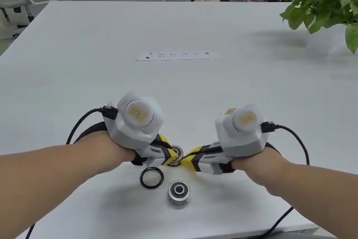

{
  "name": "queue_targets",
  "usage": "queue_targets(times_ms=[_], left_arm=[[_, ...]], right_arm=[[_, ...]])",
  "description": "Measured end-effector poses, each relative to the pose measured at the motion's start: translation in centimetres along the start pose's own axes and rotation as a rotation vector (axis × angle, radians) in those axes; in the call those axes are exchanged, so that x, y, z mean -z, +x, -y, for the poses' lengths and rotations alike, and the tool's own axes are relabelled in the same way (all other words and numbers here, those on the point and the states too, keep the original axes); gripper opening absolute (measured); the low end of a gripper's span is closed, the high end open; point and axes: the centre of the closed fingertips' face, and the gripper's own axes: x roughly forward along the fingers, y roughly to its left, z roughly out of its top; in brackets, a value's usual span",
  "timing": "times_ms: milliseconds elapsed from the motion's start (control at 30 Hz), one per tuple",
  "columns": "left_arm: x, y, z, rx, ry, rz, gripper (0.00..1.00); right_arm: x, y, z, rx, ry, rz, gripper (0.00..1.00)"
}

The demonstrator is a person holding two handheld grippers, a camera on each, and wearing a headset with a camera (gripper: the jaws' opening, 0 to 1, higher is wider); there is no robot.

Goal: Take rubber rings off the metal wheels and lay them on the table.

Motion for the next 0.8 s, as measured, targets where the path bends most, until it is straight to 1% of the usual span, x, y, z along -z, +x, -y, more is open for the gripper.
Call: queue_targets(times_ms=[200,267,333,367,667,700,800], left_arm=[[-0.01,-0.01,-0.05,-0.002,0.0,0.0,0.08],[-0.01,-0.01,-0.07,-0.003,0.0,0.0,0.08],[-0.03,0.0,-0.08,-0.004,0.0,0.0,0.08],[-0.04,0.0,-0.08,-0.003,0.0,0.0,0.08],[-0.05,-0.04,-0.07,-0.004,0.002,0.0,0.08],[-0.06,-0.05,-0.06,-0.005,0.003,0.0,0.08],[-0.04,-0.04,-0.06,-0.006,0.002,0.0,0.08]], right_arm=[[-0.04,0.02,0.15,0.003,0.064,0.005,0.0],[-0.04,-0.01,0.14,-0.004,0.167,0.019,0.0],[-0.09,-0.09,0.31,-0.012,0.213,0.028,0.0],[-0.07,-0.18,0.45,-0.01,0.204,0.029,0.0],[-0.23,-0.47,0.37,-0.02,0.251,0.053,0.0],[-0.31,-0.55,0.29,-0.021,0.256,0.058,0.0],[-0.87,-0.94,0.96,-0.004,0.276,0.089,0.0]])
